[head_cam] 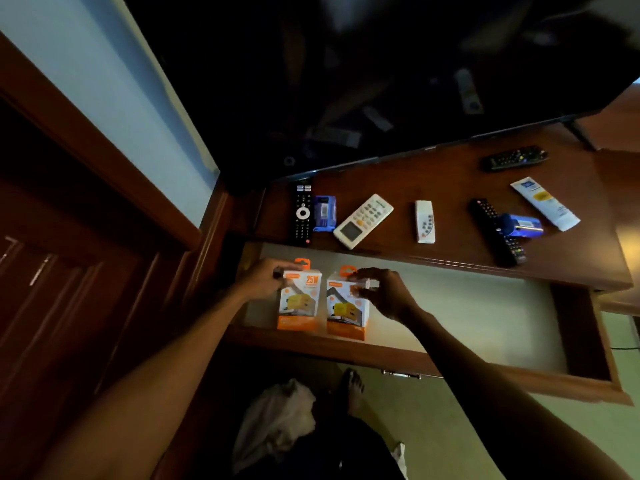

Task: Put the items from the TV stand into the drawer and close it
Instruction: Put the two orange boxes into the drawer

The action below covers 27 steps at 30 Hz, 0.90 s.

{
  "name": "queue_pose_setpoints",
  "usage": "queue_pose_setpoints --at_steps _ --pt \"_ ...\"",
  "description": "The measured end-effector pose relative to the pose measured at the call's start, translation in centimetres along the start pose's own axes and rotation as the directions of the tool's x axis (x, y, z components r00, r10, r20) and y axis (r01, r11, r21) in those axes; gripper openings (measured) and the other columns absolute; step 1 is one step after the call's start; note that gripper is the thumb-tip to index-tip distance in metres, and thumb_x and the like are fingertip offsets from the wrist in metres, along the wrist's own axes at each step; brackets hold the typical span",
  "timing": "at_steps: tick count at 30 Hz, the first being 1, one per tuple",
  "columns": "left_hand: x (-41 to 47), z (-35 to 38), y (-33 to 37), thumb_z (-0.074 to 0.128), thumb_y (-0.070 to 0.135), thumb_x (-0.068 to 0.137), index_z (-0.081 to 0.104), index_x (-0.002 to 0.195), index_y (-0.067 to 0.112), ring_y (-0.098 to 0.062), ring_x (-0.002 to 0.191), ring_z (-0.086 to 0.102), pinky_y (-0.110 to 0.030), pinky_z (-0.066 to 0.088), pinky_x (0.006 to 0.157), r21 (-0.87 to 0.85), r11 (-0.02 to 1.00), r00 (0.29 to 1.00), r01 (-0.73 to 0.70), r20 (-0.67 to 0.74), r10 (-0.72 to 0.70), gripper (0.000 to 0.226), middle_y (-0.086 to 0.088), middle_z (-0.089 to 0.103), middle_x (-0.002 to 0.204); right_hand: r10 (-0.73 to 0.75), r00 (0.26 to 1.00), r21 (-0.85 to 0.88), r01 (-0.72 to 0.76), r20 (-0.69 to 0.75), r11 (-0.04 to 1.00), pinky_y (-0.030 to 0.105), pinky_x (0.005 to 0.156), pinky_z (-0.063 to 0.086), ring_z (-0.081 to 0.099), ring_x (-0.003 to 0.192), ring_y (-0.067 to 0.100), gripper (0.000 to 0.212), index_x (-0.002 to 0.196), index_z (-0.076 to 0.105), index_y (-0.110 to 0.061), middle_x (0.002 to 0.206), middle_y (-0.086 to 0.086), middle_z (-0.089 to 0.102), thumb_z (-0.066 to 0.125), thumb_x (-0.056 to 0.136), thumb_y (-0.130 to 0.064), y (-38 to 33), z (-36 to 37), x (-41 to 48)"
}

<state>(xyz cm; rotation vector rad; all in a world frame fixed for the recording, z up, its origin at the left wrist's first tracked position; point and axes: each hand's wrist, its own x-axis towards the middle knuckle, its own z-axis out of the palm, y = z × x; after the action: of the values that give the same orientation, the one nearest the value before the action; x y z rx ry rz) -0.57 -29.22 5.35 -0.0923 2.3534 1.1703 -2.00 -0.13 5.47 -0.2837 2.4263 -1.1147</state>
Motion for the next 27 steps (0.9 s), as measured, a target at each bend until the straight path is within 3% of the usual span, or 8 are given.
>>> queue_pose_setpoints --at_steps 3,6,8,10,13,15,20,27 --pt "1.3 0.4 -1.6 0.066 -0.002 0.086 0.067 0.122 0.017 -0.021 0.125 0.056 -0.038 0.050 0.100 0.055 0.998 1.000 0.005 0.027 -0.007 0.041 -0.006 0.063 0.131 0.017 0.999 0.022 -0.017 -0.029 1.000 0.024 0.080 0.048 0.066 0.106 0.018 0.027 0.109 0.073 -0.013 0.116 0.005 0.072 0.075 0.082 -0.017 0.6 2.1 0.9" --pt "2.0 0.7 -2.6 0.063 -0.003 0.088 0.065 0.125 0.012 -0.021 0.129 0.050 -0.025 0.044 0.097 0.104 0.993 0.998 0.053 0.013 -0.055 0.039 -0.006 0.058 0.137 0.044 0.998 0.017 -0.044 -0.045 0.999 0.022 0.080 0.041 0.064 0.106 0.022 0.028 0.115 0.070 -0.014 0.120 0.007 0.070 0.069 0.087 -0.016 0.9 4.1 1.9" --pt "2.1 1.2 -2.8 0.059 -0.009 0.087 0.063 0.125 0.009 -0.023 0.129 0.051 -0.019 0.042 0.095 0.150 0.986 0.997 0.070 -0.029 -0.066 0.042 -0.007 0.058 0.137 0.061 0.998 0.005 -0.061 -0.031 0.998 0.027 0.079 0.047 0.066 0.101 0.025 0.032 0.119 0.067 -0.015 0.124 0.010 0.067 0.068 0.087 -0.014 0.5 5.2 2.3" --pt "1.9 1.6 -3.0 0.059 -0.007 0.086 0.061 0.128 0.014 -0.029 0.127 0.051 -0.030 0.044 0.100 0.250 0.966 0.998 0.058 -0.031 -0.052 0.048 -0.012 0.059 0.134 0.077 0.996 -0.003 -0.077 0.039 0.997 0.037 0.090 0.053 0.063 0.110 0.027 0.050 0.127 0.060 -0.015 0.130 0.012 0.063 0.075 0.080 -0.013 0.1 6.0 2.4" --pt "1.3 1.8 -3.3 0.072 0.026 0.080 0.052 0.136 0.028 -0.029 0.125 0.042 -0.043 0.035 0.104 0.624 0.781 0.999 0.025 0.009 -0.039 0.059 -0.006 0.054 0.132 0.119 0.983 -0.049 -0.113 0.142 0.992 0.038 0.099 0.047 0.052 0.124 0.030 0.080 0.138 0.049 -0.009 0.137 0.014 0.055 0.085 0.067 -0.012 -0.2 6.9 2.7" --pt "0.9 1.7 -3.0 0.074 0.037 0.077 0.047 0.139 0.031 -0.027 0.128 0.037 -0.045 0.031 0.103 0.747 0.664 1.000 -0.015 0.018 0.001 0.068 -0.001 0.049 0.138 0.127 0.983 -0.056 -0.120 0.134 0.991 0.039 0.100 0.047 0.052 0.124 0.032 0.085 0.138 0.049 -0.009 0.136 0.015 0.055 0.088 0.063 -0.013 0.0 7.7 2.9" --pt "0.8 1.1 -2.5 0.072 0.033 0.080 0.043 0.142 0.028 -0.029 0.132 0.030 -0.045 0.026 0.103 0.829 0.559 1.000 -0.029 0.023 0.017 0.069 -0.002 0.047 0.143 0.135 0.989 -0.016 -0.134 0.057 0.991 0.038 0.096 0.048 0.052 0.121 0.032 0.082 0.136 0.051 -0.013 0.133 0.014 0.054 0.087 0.062 -0.015 -0.6 9.5 3.1" --pt "-0.1 0.3 -3.6 0.069 0.032 0.083 0.042 0.142 0.028 -0.032 0.135 0.026 -0.048 0.023 0.105 0.854 0.521 1.000 0.014 -0.024 0.014 0.065 -0.001 0.048 0.144 0.103 0.993 -0.011 -0.103 0.053 0.995 0.034 0.095 0.046 0.051 0.121 0.032 0.082 0.139 0.046 -0.013 0.134 0.015 0.052 0.085 0.067 -0.016 -1.3 11.3 3.5"
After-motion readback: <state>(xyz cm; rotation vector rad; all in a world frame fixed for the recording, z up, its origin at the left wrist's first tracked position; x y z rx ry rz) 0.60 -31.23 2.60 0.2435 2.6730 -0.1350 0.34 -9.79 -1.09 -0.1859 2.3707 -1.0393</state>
